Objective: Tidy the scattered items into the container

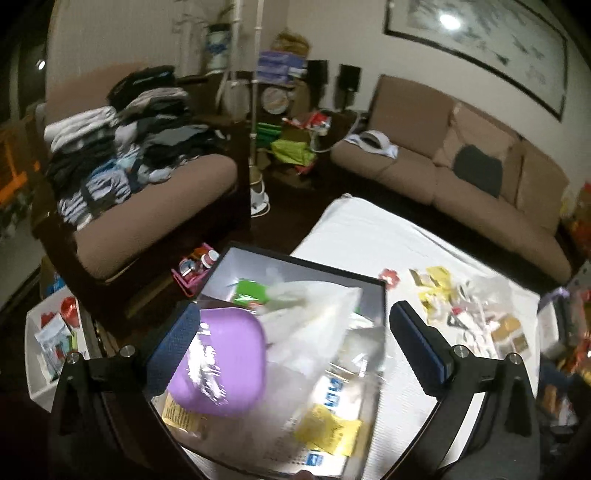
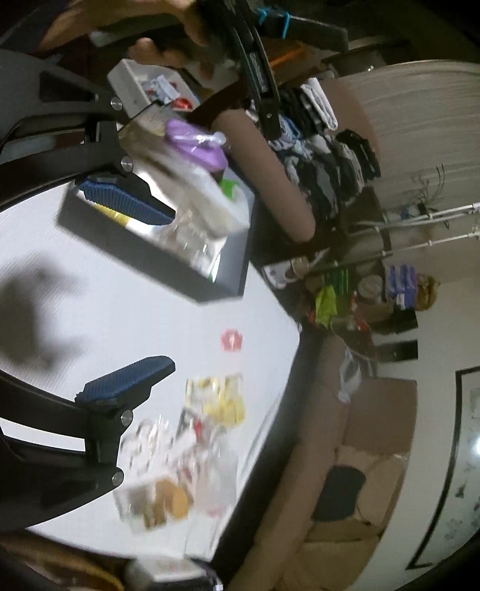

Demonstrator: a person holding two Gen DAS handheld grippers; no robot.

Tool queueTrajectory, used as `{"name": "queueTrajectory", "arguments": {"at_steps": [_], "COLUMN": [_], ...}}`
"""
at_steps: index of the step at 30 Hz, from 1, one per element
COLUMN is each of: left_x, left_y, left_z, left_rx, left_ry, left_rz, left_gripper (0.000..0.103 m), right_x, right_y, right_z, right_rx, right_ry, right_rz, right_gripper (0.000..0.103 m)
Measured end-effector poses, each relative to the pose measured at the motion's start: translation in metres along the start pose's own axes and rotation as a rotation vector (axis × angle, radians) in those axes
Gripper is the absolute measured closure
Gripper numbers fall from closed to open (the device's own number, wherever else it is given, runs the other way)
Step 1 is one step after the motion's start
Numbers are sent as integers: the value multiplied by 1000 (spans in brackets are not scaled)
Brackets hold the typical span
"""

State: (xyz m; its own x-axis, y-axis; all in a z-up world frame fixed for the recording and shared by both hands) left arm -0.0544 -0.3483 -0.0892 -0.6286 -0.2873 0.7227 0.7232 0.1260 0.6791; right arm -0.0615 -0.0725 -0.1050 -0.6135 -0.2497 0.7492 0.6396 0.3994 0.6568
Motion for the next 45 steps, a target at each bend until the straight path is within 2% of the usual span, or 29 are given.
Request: {"name": "queueTrajectory", "arguments": {"at_steps": [2,4,5,7,9,12,13,17,18,20,22,26,29,31,36,45], "left_x": [0,-1,-3,-8,-9,-11,-12,-18,-21,-29,-33,-44,-53,-59,-66,-68], "left_y": [6,12,16,22,32,49,54,72,74,79,82,80,74,69,65,62], "left_z": [21,43,58,75,90,106,109,115,114,109,111,114,116,120,123,107], "left_rx": [9,-50,-105,-132,-109,3,12,-50,-28,77,102,-5,3,-17,0,12], "left_ry": [-38,-50,-51,-64,-133,-218,-219,-130,-127,-181,-225,-188,-208,-228,-290,-290], "left_rz": [3,3,-15,-41,-21,14,18,-18,-33,-61,-71,-154,-209,-241,-256,-273], "left_gripper": [0,0,0,0,0,0,0,0,0,0,0,0,0,0,0,0], "right_x": [-5,-10,-12,-20,-25,-31,-32,-42,-43,-43,-41,-36,-33,-33,-35,-32], "right_y": [25,51,61,82,98,118,123,140,142,143,144,147,148,147,144,133], "right_z": [16,30,36,50,67,95,102,121,125,129,129,125,122,122,124,104], "right_rx": [-12,-15,-30,-58,-98,-145,-162,-149,-149,-152,-147,-147,-159,-171,-184,-163], "right_ry": [10,20,19,43,28,-46,-61,-107,-114,-123,-122,-109,-100,-94,-98,-68], "right_rz": [4,11,20,24,26,17,14,5,3,-3,0,17,22,20,10,3], "right_gripper": [25,23,22,21,21,19,19,19,19,19,19,19,19,19,19,19]}}
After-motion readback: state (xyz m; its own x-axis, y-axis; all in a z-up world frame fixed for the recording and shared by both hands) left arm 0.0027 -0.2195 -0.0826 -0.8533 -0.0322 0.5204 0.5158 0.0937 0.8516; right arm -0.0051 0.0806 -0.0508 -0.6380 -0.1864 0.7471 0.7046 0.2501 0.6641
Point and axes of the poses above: each gripper's, at about its wrist camera, not at the fingertips, and y roughly against the way its jaws point, z to its right, x to its top, the point moved 9 cm from there along -y, roughly the way its jaws point, and after that the axes turned 4 degrees about -x, right-handed, at the moved point
